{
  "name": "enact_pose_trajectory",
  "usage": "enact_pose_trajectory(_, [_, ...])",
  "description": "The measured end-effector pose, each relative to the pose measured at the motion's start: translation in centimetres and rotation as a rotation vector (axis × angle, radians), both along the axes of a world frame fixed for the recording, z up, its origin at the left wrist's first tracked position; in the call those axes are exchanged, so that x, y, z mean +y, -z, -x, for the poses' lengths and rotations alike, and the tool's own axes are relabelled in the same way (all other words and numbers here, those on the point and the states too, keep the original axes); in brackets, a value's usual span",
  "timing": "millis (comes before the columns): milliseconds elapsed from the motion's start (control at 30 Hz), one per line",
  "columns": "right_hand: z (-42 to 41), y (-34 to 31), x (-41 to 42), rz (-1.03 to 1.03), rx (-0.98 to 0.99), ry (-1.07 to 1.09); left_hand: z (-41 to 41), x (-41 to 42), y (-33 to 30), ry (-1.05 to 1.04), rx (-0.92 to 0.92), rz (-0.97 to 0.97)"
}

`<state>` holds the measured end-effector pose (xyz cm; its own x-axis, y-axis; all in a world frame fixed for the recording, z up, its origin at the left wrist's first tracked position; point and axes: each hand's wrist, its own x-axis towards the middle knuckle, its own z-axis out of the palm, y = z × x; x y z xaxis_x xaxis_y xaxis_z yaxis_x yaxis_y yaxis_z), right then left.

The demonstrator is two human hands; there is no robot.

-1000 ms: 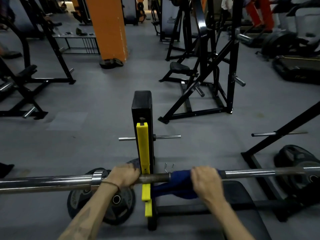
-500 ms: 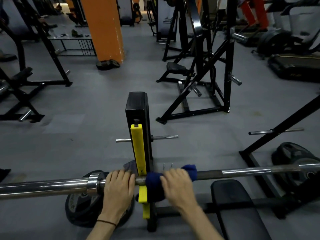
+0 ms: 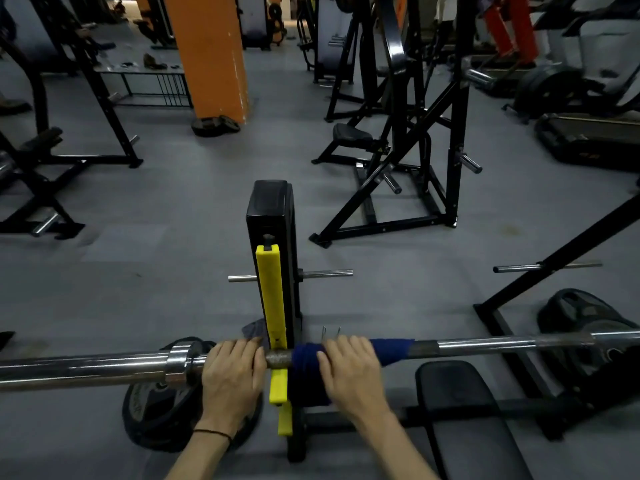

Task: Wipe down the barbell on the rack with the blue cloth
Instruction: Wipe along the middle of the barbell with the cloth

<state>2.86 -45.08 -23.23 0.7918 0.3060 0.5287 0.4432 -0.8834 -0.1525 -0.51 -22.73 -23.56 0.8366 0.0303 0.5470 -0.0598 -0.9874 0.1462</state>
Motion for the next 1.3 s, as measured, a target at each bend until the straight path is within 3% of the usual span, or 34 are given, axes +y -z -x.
enact_pose_trajectory(167, [-1.5, -0.1, -12.2, -0.025, -0.019, 0.194, 0.1, -0.2, -0.1, -0.015, -0.028, -0.045])
enact_pose_trajectory(300, [-1.1, -0.3, -8.0, -0.175, 0.003, 0.412, -0.6, -0.8, -0.8, -0.094, -0.030, -0.087])
enact_pose_trajectory(467, [0.5, -0.3, 2.2, -0.094, 0.064, 0.158, -0.7, -0.6, -1.3, -0.103, 0.053, -0.093])
enact_pose_trajectory(567, [-0.2, -0.1, -1.2, 0.016, 0.025, 0.026, -0.3, -0.7, -1.3, -0.094, 0.085, -0.084])
enact_pose_trajectory(733, [-1.0, -0.5, -11.8, -0.034, 0.028, 0.222, 0.3, -0.9, -1.8, -0.081, 0.156, -0.046])
enact_pose_trajectory(833, [-0.4, -0.5, -7.9, -0.185, 0.049, 0.482, 0.0, -1.3, -2.4, -0.115, 0.221, -0.035])
enact_pose_trajectory(1000, [2.0, -0.5, 2.5, -0.131, 0.094, 0.164, -1.1, -0.1, -2.3, -0.109, 0.350, -0.103])
enact_pose_trajectory(1133, [0.2, -0.1, -4.5, 0.011, 0.038, 0.061, -1.6, 0.1, -2.7, -0.073, 0.310, -0.089])
enact_pose_trajectory(1233, [-1.4, -0.4, -13.8, 0.033, 0.011, 0.226, -2.6, 0.1, -5.2, 0.102, 0.523, -0.423])
enact_pose_trajectory(1300, [-1.4, -1.0, -16.9, 0.027, 0.033, 0.321, -3.6, -0.1, -6.2, 0.120, 0.698, -0.469])
